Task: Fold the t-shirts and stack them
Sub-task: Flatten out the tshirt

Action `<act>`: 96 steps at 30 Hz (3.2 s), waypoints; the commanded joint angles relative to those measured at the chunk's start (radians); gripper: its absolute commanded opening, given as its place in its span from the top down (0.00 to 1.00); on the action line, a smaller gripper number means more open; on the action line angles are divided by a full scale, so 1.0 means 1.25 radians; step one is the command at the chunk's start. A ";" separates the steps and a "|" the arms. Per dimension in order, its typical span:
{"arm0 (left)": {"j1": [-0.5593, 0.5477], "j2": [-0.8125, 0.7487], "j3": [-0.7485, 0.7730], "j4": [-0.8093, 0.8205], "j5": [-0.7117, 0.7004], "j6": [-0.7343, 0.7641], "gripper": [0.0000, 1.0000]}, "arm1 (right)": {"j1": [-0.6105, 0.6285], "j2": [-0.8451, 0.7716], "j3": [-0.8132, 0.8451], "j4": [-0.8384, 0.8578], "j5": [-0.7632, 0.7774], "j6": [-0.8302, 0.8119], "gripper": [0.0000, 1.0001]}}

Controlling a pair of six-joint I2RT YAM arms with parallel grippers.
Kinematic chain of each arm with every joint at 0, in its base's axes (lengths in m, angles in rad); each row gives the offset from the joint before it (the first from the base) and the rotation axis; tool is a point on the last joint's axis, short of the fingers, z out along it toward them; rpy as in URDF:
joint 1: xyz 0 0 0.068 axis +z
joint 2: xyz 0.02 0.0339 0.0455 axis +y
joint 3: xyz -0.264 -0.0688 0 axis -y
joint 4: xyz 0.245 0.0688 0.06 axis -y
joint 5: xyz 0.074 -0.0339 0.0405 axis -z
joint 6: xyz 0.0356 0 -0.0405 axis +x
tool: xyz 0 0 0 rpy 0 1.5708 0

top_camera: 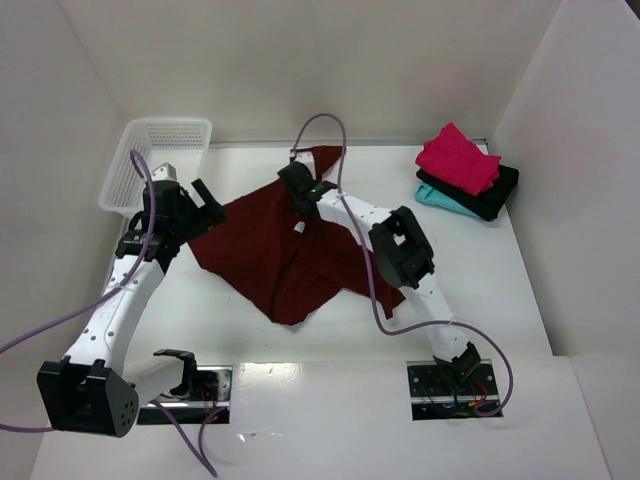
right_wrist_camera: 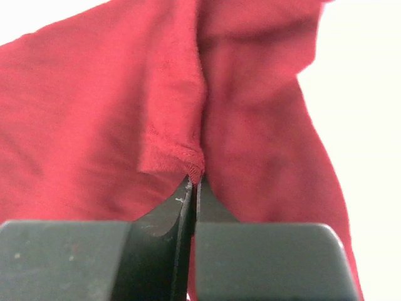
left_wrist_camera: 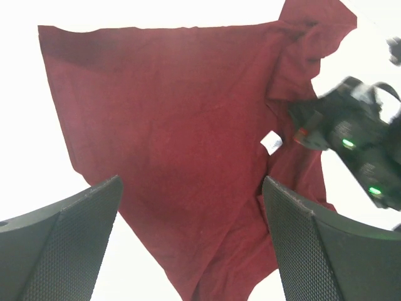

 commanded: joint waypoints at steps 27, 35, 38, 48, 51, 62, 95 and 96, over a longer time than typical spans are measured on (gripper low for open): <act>0.013 0.130 0.036 0.058 0.112 0.061 0.00 | -0.325 -0.637 -0.696 -0.071 -0.052 0.245 0.14; 0.020 0.194 0.067 0.084 0.070 0.046 0.00 | -0.340 -0.683 -0.528 0.060 -0.134 0.212 0.00; 0.020 0.254 0.104 0.096 0.054 0.035 0.00 | -0.343 -0.542 -0.411 0.098 -0.171 0.156 0.00; 0.027 0.349 0.173 0.106 0.038 0.052 0.00 | -0.359 -0.119 0.042 0.001 -0.091 0.039 0.02; 0.027 0.367 0.175 0.106 0.039 0.054 0.00 | -0.359 -0.021 0.193 -0.047 -0.065 0.008 0.02; 0.035 0.427 0.197 0.099 0.053 0.067 0.00 | -0.402 0.225 0.522 -0.164 -0.026 -0.037 0.02; 0.064 0.435 0.156 0.090 -0.026 0.048 0.00 | -0.416 0.349 0.590 -0.185 -0.214 -0.089 0.52; 0.065 0.439 0.156 0.090 -0.022 0.052 0.00 | -0.416 0.349 0.589 -0.189 -0.214 -0.093 0.52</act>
